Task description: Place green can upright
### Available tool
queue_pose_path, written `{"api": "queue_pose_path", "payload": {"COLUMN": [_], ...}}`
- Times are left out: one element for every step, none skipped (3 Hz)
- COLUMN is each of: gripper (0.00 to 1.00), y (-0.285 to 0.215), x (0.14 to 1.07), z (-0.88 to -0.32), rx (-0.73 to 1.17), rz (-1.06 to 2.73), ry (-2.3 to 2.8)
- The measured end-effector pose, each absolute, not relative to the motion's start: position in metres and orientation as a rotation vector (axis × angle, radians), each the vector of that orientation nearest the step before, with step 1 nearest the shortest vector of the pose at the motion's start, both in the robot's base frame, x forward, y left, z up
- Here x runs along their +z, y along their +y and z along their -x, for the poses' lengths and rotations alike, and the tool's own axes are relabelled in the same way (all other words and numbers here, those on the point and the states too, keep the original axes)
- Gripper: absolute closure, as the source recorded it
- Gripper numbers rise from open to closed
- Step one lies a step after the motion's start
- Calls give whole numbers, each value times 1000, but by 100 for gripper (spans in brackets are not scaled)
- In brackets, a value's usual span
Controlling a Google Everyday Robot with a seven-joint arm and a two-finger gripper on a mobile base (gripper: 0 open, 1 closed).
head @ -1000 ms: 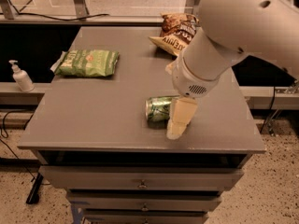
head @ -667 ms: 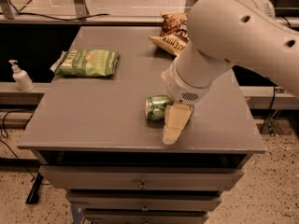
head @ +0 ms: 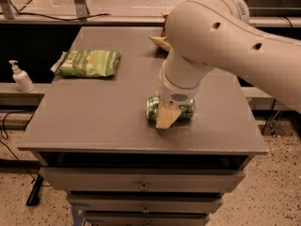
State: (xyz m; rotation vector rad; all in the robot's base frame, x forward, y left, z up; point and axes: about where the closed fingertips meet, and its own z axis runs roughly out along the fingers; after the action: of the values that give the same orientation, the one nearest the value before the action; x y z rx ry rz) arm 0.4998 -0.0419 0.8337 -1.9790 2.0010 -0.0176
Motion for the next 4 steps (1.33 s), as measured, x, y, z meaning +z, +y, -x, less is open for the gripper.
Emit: {"api": "queue_pose_path", "payload": {"gripper": [64, 87, 100, 100], "y": [-35, -33, -48, -67], "x": [841, 857, 878, 896], "z": [-514, -527, -547, -555], "rx": [-69, -68, 39, 237], "rz": [2002, 1995, 1894, 1759], "ry": [2035, 2062, 2049, 1989]}}
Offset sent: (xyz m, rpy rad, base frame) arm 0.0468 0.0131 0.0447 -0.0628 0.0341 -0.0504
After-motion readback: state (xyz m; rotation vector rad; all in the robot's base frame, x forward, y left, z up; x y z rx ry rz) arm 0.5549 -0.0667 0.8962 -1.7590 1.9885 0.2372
